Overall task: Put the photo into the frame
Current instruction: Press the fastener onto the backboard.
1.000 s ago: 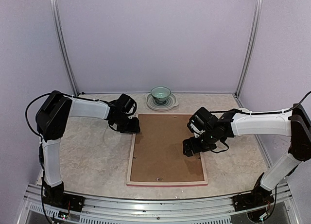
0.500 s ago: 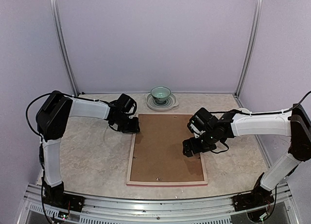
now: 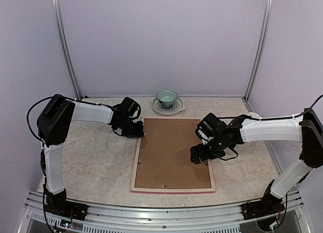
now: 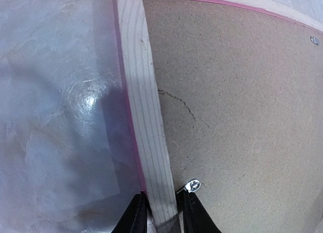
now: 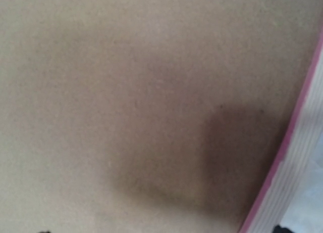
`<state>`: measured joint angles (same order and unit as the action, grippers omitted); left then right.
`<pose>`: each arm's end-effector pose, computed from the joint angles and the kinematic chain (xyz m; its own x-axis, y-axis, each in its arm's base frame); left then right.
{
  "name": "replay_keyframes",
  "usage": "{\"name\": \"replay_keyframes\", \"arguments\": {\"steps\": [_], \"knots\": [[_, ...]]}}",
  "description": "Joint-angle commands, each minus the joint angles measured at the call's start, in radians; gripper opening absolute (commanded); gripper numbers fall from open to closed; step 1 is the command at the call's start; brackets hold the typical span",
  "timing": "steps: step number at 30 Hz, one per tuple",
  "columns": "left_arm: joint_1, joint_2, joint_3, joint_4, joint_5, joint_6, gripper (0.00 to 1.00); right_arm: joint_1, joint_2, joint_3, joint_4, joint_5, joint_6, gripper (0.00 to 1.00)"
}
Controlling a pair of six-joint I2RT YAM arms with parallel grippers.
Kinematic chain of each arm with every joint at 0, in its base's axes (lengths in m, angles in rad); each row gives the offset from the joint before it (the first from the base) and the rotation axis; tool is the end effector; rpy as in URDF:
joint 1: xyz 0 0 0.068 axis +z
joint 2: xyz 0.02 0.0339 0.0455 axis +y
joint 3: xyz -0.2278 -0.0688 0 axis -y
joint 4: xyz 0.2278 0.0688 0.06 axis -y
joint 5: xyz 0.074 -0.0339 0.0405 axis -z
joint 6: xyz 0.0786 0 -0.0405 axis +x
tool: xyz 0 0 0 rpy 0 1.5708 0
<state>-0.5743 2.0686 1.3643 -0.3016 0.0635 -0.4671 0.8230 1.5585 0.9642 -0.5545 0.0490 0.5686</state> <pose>0.3523 -0.2339 0.0831 -0.8902 0.0407 -0.4538 0.1902 0.9383 -0.2889 0.2082 0.2188 0.1243 -0.9097 -0.1900 -0.3692 -0.2715 0.9449 0.1829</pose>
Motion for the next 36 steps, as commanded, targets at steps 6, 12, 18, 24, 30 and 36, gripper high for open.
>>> {"name": "replay_keyframes", "arguments": {"steps": [6, 12, 18, 24, 30, 36], "knots": [[0.014, 0.041, -0.030, -0.022, -0.052, -0.009, 0.20, 0.002, -0.044, -0.030, 0.003, 0.006, 0.017, 0.95], [0.016, 0.038, -0.034, -0.015, -0.055, -0.015, 0.17, 0.003, -0.046, -0.033, 0.004, 0.006, 0.016, 0.95], [0.022, 0.036, -0.040, -0.010, -0.059, -0.036, 0.11, 0.002, -0.042, -0.032, 0.008, 0.004, 0.015, 0.95], [0.024, 0.033, -0.046, -0.003, -0.060, -0.057, 0.06, 0.002, -0.035, -0.030, 0.012, 0.002, 0.012, 0.95], [0.025, 0.006, -0.069, 0.004, -0.089, -0.061, 0.32, 0.002, -0.044, -0.043, 0.014, 0.004, 0.017, 0.95], [0.025, 0.019, -0.049, -0.004, -0.088, -0.053, 0.35, 0.002, -0.038, -0.042, 0.020, -0.003, 0.018, 0.95]]}}
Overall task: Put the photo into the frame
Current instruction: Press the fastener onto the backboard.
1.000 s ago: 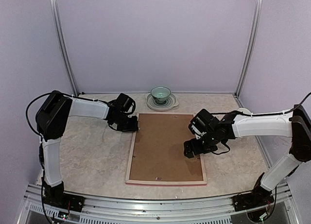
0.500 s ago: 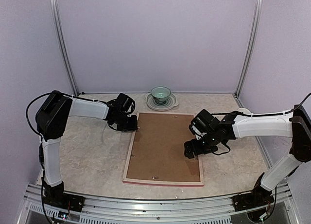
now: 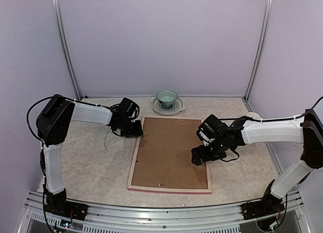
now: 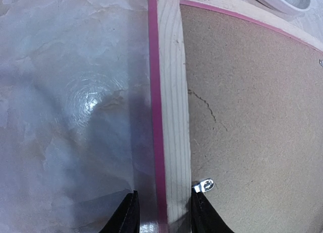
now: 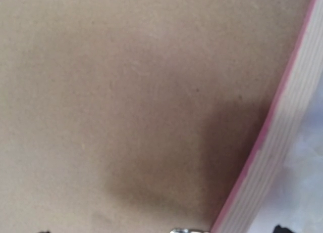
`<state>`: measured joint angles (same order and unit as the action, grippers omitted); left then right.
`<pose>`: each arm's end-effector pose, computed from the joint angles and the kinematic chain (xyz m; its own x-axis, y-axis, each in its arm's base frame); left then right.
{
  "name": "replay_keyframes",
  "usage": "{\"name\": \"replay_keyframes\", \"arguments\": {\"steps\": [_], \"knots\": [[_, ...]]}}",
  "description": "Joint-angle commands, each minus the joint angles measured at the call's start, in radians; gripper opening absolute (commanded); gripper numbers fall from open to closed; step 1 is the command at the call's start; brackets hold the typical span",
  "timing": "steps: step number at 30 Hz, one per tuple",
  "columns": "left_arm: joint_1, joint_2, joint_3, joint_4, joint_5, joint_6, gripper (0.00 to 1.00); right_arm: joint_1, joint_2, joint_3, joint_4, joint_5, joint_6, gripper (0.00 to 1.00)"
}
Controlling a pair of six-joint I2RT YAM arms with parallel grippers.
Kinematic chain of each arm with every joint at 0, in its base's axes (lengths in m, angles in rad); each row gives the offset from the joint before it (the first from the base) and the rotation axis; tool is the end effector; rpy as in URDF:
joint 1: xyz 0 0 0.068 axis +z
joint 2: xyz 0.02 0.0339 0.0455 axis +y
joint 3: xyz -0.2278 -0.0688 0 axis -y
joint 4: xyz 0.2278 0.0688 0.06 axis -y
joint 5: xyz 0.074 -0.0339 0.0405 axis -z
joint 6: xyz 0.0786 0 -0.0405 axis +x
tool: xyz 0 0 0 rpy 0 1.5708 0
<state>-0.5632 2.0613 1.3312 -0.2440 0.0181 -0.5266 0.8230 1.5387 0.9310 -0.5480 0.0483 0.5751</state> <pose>0.3567 -0.2269 0.0810 -0.8773 -0.0404 -0.4783 0.1174 0.9481 -0.2954 0.2037 0.2141 0.1208 -0.9133 -0.1858 -0.3624 -0.2650 0.9469 0.1823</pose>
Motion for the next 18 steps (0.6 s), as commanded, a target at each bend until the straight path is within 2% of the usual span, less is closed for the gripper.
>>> {"name": "replay_keyframes", "arguments": {"steps": [1, 10, 18], "knots": [[0.013, 0.030, -0.016, -0.059, -0.040, 0.007, 0.35, 0.003, -0.019, -0.007, 0.013, -0.002, 0.012, 0.95], [-0.018, 0.060, -0.016, -0.072, -0.113, 0.018, 0.34, 0.002, -0.015, -0.007, 0.013, -0.004, 0.009, 0.95], [-0.021, 0.091, -0.037, -0.074, -0.149, -0.021, 0.26, 0.002, -0.014, -0.002, 0.008, -0.003, 0.006, 0.95]]}}
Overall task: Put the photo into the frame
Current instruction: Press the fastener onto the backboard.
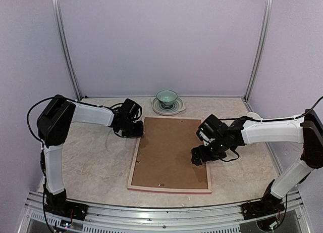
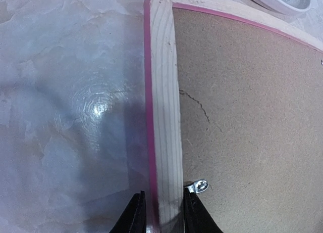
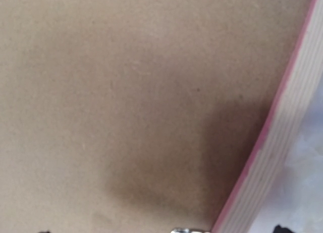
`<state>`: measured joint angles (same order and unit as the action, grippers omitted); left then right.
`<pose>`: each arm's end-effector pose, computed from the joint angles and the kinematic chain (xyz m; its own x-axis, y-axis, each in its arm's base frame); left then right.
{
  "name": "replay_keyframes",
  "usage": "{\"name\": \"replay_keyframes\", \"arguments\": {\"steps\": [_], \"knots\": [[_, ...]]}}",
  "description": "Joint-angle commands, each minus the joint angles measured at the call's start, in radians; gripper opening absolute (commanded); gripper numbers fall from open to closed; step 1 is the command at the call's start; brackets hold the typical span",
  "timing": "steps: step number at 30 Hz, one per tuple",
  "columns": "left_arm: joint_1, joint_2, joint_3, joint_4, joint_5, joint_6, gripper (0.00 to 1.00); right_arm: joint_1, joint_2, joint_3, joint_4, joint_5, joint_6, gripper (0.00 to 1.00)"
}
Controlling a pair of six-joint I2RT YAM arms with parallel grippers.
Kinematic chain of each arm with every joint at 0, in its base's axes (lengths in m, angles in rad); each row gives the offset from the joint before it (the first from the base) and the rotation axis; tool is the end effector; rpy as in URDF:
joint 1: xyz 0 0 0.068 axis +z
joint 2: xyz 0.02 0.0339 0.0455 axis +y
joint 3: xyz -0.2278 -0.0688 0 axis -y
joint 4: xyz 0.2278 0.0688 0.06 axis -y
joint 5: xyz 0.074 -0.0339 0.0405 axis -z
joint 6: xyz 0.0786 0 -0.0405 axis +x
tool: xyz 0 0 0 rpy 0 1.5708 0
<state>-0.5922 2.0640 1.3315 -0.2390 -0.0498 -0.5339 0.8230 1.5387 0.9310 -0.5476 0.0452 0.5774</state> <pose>0.3535 -0.2331 0.0805 -0.8616 -0.0329 -0.5065 0.1112 0.9614 -0.2517 0.2036 0.2143 0.1208 -0.9143 -0.1839 -0.3608 -0.2637 0.9466 0.1857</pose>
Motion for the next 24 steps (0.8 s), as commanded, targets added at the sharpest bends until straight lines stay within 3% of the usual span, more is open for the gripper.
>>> {"name": "replay_keyframes", "arguments": {"steps": [1, 5, 11, 19, 22, 24], "knots": [[0.008, 0.088, -0.038, -0.081, -0.081, -0.018, 0.25, 0.001, -0.014, -0.003, 0.006, 0.000, 0.002, 0.95], [0.009, 0.093, -0.034, -0.085, -0.083, -0.035, 0.24, 0.002, -0.014, -0.005, 0.006, 0.001, 0.002, 0.95], [0.012, 0.101, -0.038, -0.079, -0.064, -0.077, 0.13, 0.003, -0.015, -0.006, 0.006, 0.002, 0.001, 0.95], [0.017, 0.101, -0.062, -0.051, -0.025, -0.113, 0.12, 0.002, -0.022, -0.014, 0.006, 0.004, 0.003, 0.95], [0.019, 0.080, -0.079, -0.030, -0.021, -0.123, 0.16, 0.002, -0.026, -0.022, 0.008, 0.005, 0.006, 0.95], [0.024, 0.052, -0.094, -0.017, -0.025, -0.131, 0.31, 0.002, -0.029, -0.025, 0.008, 0.007, 0.009, 0.96]]}}
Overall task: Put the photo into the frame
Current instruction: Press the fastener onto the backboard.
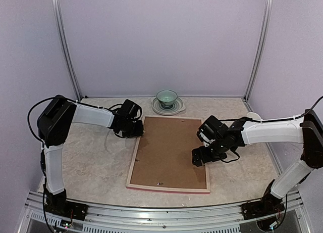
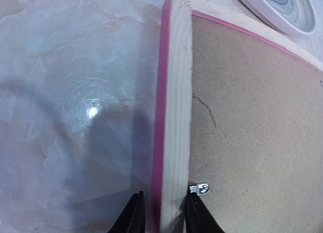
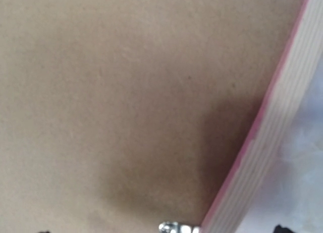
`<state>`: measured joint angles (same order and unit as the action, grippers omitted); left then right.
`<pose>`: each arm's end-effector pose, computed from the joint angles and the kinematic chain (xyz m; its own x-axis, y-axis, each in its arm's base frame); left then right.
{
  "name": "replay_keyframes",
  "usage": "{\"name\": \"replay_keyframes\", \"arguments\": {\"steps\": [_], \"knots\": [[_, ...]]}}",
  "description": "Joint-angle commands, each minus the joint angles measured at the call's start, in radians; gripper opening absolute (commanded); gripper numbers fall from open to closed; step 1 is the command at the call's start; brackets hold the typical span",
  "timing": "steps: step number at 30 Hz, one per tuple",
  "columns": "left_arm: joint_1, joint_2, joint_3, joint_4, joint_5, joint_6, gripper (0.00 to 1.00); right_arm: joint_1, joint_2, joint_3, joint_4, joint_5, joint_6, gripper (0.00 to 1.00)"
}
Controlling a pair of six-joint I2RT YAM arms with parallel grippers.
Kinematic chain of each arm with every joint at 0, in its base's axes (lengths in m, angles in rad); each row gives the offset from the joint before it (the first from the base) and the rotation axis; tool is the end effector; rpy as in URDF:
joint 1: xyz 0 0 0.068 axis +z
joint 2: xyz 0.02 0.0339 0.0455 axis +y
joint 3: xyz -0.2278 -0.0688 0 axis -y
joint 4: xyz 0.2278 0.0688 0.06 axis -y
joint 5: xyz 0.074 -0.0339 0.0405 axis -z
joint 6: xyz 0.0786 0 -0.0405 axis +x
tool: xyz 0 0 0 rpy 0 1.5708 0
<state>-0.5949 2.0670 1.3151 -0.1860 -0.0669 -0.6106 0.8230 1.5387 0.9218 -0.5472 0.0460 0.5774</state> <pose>0.3557 -0.2344 0.0792 -0.8490 -0.1163 -0.5155 0.0484 0.9543 -0.2950 0.2023 0.2128 0.1183 -0.9163 -0.1861 -0.3545 -0.2624 0.9479 0.1805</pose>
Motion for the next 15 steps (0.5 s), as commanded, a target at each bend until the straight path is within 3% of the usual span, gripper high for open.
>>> {"name": "replay_keyframes", "arguments": {"steps": [1, 4, 6, 15], "knots": [[0.029, 0.032, -0.082, -0.067, -0.012, -0.056, 0.37, 0.001, -0.030, -0.017, 0.007, 0.006, 0.010, 0.96], [0.036, -0.035, -0.085, -0.066, -0.034, -0.054, 0.53, 0.002, -0.035, -0.014, 0.011, 0.005, 0.012, 0.96], [0.041, -0.087, -0.084, -0.066, -0.046, -0.054, 0.58, 0.003, -0.035, -0.007, 0.013, 0.003, 0.010, 0.96], [0.043, -0.233, -0.095, -0.074, -0.062, -0.046, 0.70, -0.018, -0.016, 0.064, -0.016, 0.046, -0.015, 0.99]]}}
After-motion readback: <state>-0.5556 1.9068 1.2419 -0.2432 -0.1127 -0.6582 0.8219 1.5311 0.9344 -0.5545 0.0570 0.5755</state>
